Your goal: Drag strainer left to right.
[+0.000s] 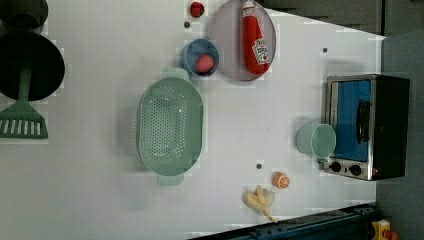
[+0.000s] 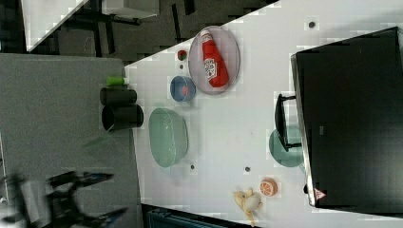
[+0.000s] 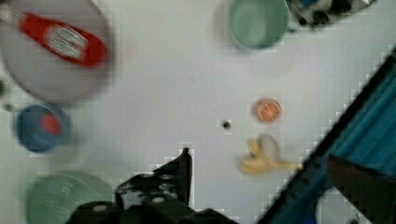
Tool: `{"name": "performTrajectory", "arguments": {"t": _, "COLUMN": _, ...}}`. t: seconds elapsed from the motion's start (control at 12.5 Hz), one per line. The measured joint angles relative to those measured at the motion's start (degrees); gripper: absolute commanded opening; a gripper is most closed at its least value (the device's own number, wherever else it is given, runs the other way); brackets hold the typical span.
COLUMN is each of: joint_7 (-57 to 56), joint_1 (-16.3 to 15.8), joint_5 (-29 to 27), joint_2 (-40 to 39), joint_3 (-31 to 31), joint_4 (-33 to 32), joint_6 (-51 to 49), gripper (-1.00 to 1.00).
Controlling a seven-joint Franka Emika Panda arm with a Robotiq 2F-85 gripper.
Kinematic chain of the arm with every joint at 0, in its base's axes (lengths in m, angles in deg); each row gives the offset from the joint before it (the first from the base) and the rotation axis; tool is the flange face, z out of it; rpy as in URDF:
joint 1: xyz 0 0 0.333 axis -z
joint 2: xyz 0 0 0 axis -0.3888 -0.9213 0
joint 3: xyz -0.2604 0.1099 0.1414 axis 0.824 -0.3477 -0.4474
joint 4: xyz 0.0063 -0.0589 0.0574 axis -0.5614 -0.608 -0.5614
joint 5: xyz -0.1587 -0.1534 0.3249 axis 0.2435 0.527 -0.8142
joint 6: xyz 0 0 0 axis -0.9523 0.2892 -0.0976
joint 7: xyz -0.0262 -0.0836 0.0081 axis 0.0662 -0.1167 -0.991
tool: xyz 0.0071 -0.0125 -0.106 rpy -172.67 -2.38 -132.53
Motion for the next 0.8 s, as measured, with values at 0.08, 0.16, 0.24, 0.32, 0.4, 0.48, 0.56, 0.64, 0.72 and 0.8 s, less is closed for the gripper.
{"name": "performTrajectory", "arguments": {"t": 0.08, "joint_7": 0.24, "joint_1": -0.15, "joint_5": 0.5, "joint_2": 1.29, "joint_3": -0.28, "joint_4": 1.96, "joint_6": 1.01, "gripper": 1.0}}
{"name": "performTrajectory", "arguments": {"t": 0.16, "joint_7": 0.41, "joint_1": 0.23, "joint_5": 0.45, "joint_2": 1.65, "joint_3": -1.0, "joint_4": 3.08, "joint_6": 1.26, "gripper": 1.0}}
{"name": "performTrajectory", "arguments": {"t": 0.24, "joint_7": 0.5, "joint_1": 0.7, "joint_5": -0.56, "joint_2": 1.26, "joint_3": -2.31, "joint_4": 3.02, "joint_6": 2.32, "gripper": 1.0}}
{"name": "performTrajectory", "arguments": {"t": 0.32, "joint_7": 0.94, "joint_1": 0.56, "joint_5": -1.38, "joint_2": -0.06, "joint_3": -3.96, "joint_4": 2.57, "joint_6": 4.17, "gripper": 1.0}}
{"name": "performTrajectory", "arguments": {"t": 0.4, "joint_7": 2.64, "joint_1": 0.17, "joint_5": -0.32, "joint_2": -2.85, "joint_3": -6.71, "joint_4": 2.18, "joint_6": 6.29, "gripper": 1.0}}
{"name": "performTrajectory", "arguments": {"t": 0.48, "joint_7": 5.29, "joint_1": -0.51, "joint_5": -0.17, "joint_2": -6.22, "joint_3": -9.75, "joint_4": 1.01, "joint_6": 9.85, "gripper": 1.0}}
{"name": "performTrajectory", "arguments": {"t": 0.56, "joint_7": 8.6, "joint_1": -1.24, "joint_5": -0.82, "joint_2": -9.99, "joint_3": -13.06, "joint_4": -0.56, "joint_6": 13.16, "gripper": 1.0}}
{"name": "performTrajectory", "arguments": {"t": 0.64, "joint_7": 12.17, "joint_1": -1.79, "joint_5": -0.57, "joint_2": -14.09, "joint_3": -17.03, "joint_4": -2.13, "joint_6": 15.0, "gripper": 1.0}}
{"name": "performTrajectory", "arguments": {"t": 0.72, "joint_7": 16.74, "joint_1": -2.02, "joint_5": -1.29, "joint_2": -18.23, "joint_3": -21.03, "joint_4": -3.58, "joint_6": 16.97, "gripper": 1.0}}
{"name": "performTrajectory", "arguments": {"t": 0.8, "joint_7": 21.56, "joint_1": -2.02, "joint_5": -1.96, "joint_2": -22.15, "joint_3": -25.2, "joint_4": -4.36, "joint_6": 19.11, "gripper": 1.0}}
